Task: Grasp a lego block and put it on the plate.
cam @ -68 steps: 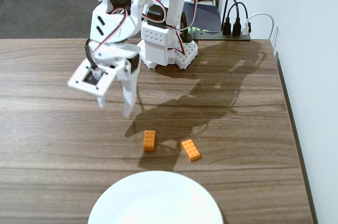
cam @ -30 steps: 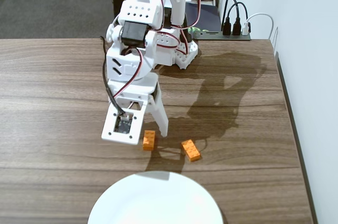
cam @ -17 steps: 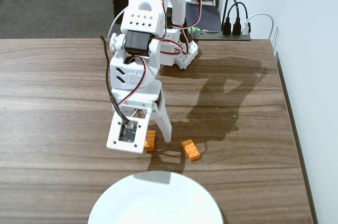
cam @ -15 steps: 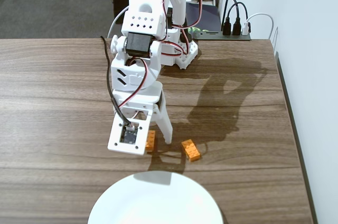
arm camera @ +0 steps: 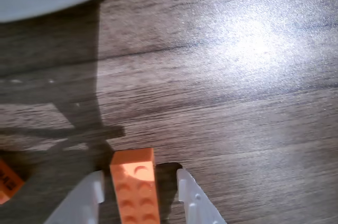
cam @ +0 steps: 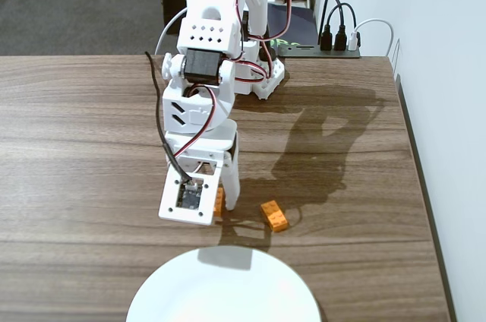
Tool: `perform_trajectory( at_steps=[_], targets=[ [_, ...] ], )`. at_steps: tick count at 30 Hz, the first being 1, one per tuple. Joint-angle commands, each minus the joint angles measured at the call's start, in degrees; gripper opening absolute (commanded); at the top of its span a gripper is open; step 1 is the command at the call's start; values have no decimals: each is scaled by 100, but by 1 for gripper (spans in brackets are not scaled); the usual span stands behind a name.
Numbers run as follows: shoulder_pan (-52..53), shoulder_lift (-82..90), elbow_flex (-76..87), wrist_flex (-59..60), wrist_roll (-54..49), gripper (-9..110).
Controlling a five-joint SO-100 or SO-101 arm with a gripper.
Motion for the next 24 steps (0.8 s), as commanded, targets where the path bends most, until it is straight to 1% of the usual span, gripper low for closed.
perform_trajectory(
  at_steps=[1, 6, 18, 22, 24],
  targets=[
    [18, 26, -141, -79, 18, 17],
    [70, 0, -158, -149, -53, 17],
    [141, 62, -53, 141, -220, 17],
    [141, 88, -44, 167, -220, 9],
    [149, 97, -44, 176, -220, 8]
  ],
)
